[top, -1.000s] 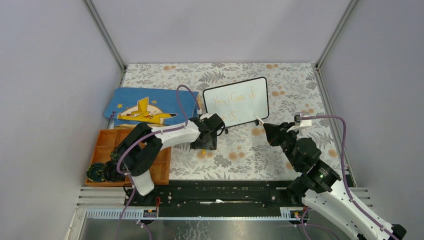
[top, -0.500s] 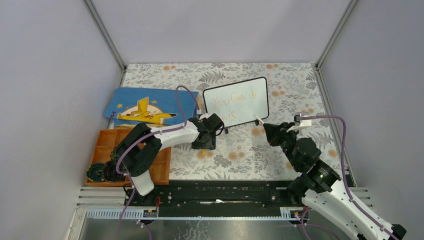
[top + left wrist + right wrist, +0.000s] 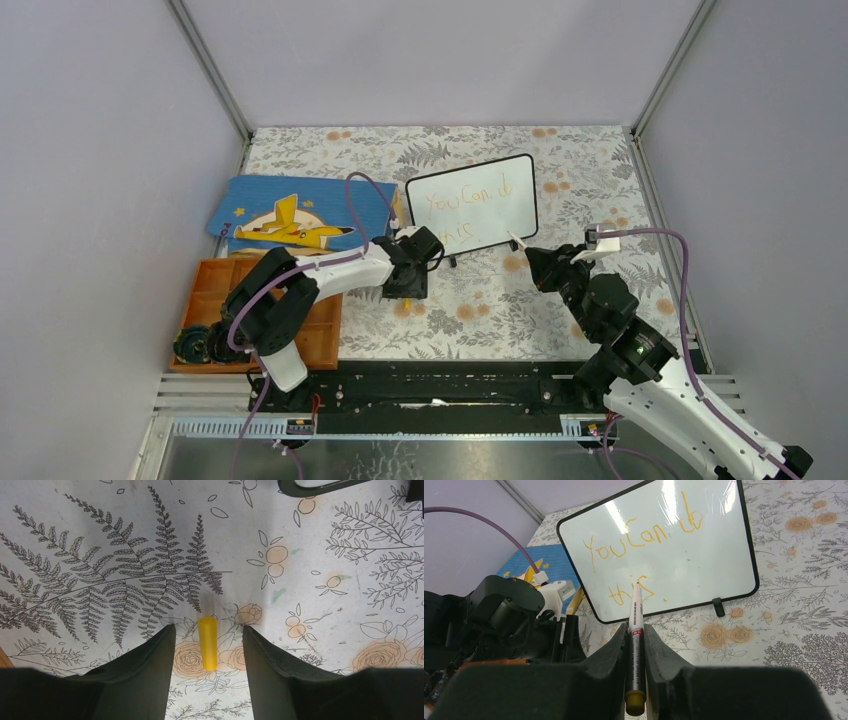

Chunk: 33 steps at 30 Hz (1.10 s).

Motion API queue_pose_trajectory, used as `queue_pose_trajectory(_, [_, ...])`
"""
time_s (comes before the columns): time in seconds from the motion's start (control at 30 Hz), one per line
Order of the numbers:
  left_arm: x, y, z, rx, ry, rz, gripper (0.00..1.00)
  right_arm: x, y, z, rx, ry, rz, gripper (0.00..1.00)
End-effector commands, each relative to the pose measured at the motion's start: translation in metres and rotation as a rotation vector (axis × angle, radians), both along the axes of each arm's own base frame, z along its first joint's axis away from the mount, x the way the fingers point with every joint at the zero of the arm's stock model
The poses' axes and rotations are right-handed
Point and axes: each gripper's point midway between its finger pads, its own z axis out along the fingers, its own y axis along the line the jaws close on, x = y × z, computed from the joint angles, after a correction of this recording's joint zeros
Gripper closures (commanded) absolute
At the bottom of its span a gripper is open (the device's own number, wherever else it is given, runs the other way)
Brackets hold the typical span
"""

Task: Write a sentence on the whiteboard
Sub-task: Close the whiteboard marker at the center of the board.

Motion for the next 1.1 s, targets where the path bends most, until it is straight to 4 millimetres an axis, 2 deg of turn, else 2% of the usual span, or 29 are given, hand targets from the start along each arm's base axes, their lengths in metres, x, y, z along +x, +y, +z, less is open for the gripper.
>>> queue_pose_trajectory(0.0, [-0.0123,0.0137,-0.0200,0.036,0.054,0.012,0.42,0.0031,-0.0002,0.0132,0.026,-0.030,-0.016,1.00])
queue_pose_trajectory(0.67, [-0.0185,0.0167,-0.0271,0.036,0.073,0.017,0.55,0.0040,0.0008,0.0109,0.024,-0.026,-0.016,1.00])
queue_pose_trajectory(1.07, [-0.0223,0.0156,-0.0298,0.020,0.083,0.010,0.71,0.0029,-0.0005,0.0085,0.028,-0.021,-0.020,1.00])
